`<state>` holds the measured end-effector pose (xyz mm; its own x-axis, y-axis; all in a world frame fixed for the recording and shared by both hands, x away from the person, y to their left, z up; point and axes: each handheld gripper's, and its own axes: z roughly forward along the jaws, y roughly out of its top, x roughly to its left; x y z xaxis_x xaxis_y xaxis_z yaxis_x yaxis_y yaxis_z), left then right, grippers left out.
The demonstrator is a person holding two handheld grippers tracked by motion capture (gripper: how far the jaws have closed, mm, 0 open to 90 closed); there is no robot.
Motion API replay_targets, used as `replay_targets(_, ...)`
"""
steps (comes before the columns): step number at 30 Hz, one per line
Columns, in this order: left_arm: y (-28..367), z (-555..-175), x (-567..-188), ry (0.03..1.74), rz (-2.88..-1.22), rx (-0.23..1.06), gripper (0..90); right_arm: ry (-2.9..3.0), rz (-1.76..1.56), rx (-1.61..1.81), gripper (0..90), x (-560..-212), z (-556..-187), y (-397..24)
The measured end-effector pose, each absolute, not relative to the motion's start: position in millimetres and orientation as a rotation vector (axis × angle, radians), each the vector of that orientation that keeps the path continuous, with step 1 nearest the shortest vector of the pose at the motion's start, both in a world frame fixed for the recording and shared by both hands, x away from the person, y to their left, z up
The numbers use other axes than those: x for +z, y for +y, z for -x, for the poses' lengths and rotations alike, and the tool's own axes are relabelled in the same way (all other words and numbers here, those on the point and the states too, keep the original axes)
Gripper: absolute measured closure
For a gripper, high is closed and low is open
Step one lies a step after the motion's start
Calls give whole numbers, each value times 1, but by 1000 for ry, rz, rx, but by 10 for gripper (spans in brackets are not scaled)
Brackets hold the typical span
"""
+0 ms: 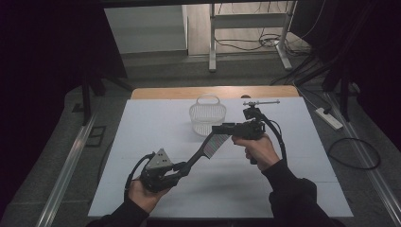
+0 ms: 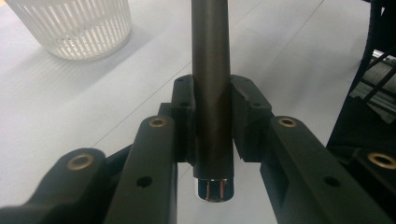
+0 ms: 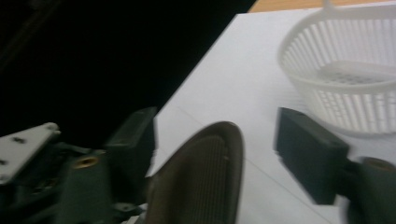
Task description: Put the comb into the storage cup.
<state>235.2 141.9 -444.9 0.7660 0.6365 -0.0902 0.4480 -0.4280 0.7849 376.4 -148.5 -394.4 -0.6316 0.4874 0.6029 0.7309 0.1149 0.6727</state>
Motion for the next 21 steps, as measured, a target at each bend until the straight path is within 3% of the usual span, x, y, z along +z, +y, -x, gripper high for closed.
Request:
replay_targets(5,141,-235,-446,803,-2105,288,723,-2116,1189,-1532,551,-394,-376,-151)
replay_targets(12,140,-234,-446,795,-2113,302,723,-2066,1195,-1534,748,-397,-378,-155)
replay_targets(21,137,-235,-448,788,-2141,310,721,-1922,1216,-1513,822,-401,-381,-160)
